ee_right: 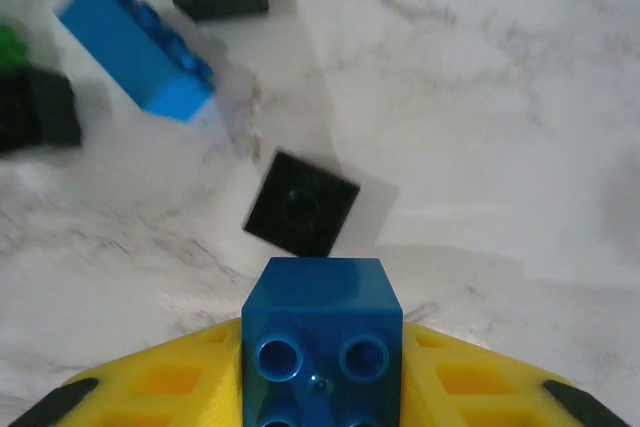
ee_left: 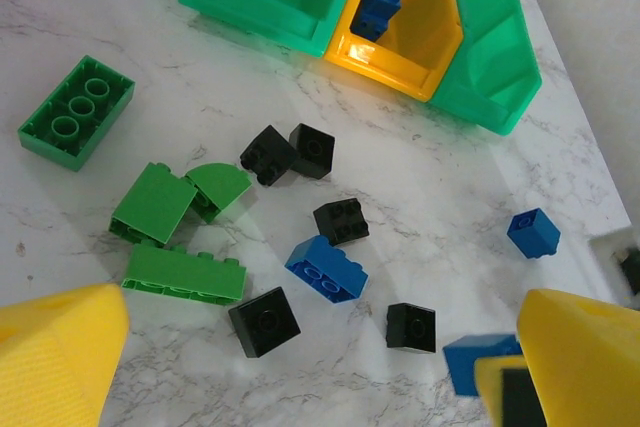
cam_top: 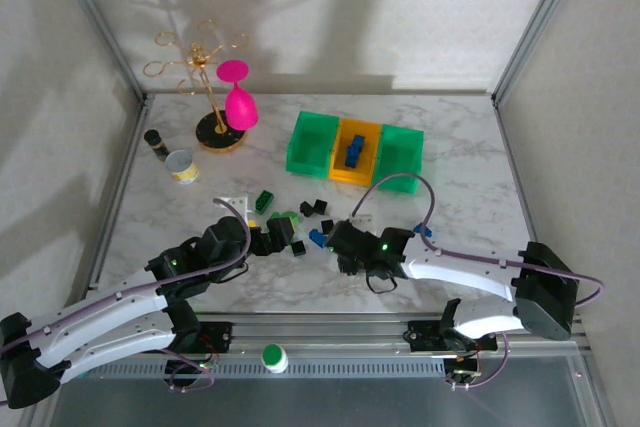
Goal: Sort the legos into containers by color
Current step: Pick up the lego from the bottom-center of the table, then place the lego in the container.
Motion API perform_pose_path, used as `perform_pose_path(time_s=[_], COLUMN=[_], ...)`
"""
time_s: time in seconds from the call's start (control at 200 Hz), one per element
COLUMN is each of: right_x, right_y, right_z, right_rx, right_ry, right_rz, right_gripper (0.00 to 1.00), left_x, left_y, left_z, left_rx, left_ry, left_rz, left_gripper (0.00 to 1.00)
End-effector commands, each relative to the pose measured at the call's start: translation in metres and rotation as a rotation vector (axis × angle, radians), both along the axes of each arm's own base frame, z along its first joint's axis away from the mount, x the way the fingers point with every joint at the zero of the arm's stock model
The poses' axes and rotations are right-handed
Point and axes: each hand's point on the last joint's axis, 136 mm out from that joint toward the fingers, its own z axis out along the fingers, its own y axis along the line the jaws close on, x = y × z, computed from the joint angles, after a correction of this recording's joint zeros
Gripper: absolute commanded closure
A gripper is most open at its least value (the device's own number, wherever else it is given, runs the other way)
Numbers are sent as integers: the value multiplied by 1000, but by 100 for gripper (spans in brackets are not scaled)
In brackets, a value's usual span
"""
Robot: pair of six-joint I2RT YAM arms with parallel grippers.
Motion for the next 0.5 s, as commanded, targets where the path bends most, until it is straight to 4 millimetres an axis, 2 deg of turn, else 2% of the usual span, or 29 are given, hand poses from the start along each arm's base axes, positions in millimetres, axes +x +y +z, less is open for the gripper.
perform_pose_path(time_s=[0.0, 0.11, 0.29, 0.395, 0.496], right_x=[23, 57, 124, 167, 201], right_y=[3, 1, 1, 3, 5], right_z=[33, 56, 94, 103, 101], right_rx=[29, 17, 17, 23, -17], right_ry=[-56, -131, -285, -348, -386], right_rz=[25, 12, -26, -54, -75], right_gripper=[64, 64, 64, 65, 65], left_x=[6, 9, 17, 24, 32], left_y=[0, 1, 5, 3, 3], left_z=[17, 25, 40, 49, 52], left_rx=[-3, -5, 3, 18, 58], left_ry=[-56, -78, -132, -169, -183], left_rz=[16, 30, 66, 76, 92], left_gripper=[0, 0, 0, 0, 0])
